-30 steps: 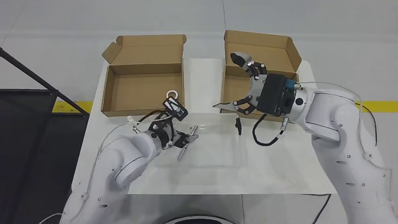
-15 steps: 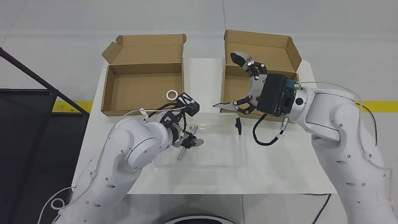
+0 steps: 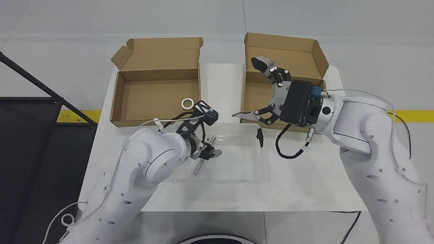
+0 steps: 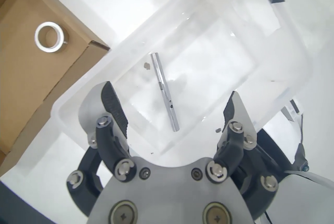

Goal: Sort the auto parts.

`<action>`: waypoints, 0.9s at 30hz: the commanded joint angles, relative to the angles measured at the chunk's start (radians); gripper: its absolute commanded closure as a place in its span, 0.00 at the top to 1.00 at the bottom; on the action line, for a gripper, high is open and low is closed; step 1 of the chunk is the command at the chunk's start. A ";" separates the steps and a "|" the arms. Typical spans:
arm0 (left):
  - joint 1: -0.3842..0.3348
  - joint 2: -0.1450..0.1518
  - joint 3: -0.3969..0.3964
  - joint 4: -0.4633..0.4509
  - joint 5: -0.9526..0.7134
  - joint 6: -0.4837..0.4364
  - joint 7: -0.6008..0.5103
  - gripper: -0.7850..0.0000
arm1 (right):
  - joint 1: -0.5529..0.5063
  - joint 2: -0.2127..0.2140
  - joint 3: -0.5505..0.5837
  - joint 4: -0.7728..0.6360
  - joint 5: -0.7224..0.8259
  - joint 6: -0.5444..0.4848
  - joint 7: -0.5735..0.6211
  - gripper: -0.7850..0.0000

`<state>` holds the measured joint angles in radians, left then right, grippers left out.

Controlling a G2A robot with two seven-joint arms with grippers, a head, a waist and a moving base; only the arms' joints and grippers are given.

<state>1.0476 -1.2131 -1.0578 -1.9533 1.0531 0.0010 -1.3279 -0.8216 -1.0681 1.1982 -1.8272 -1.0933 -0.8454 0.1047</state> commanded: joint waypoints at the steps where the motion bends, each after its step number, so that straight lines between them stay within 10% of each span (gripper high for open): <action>1: -0.021 -0.006 0.013 0.016 -0.041 0.054 -0.040 1.00 | 0.000 0.000 0.000 0.000 0.000 0.000 0.000 1.00; 11: -0.076 -0.030 0.114 0.078 -0.019 0.192 -0.127 1.00 | 0.000 0.000 0.000 0.000 0.000 0.000 0.000 1.00; 20: -0.097 -0.046 0.163 0.175 0.022 0.252 -0.095 0.50 | 0.000 0.000 0.000 0.000 0.000 0.000 0.000 1.00; 27: -0.116 -0.056 0.188 0.222 0.064 0.278 -0.106 0.48 | 0.000 0.000 0.000 0.000 0.000 0.000 0.000 1.00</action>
<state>0.9336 -1.2681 -0.8756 -1.7385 1.1033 0.2742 -1.4291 -0.8216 -1.0681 1.1982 -1.8272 -1.0933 -0.8454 0.1047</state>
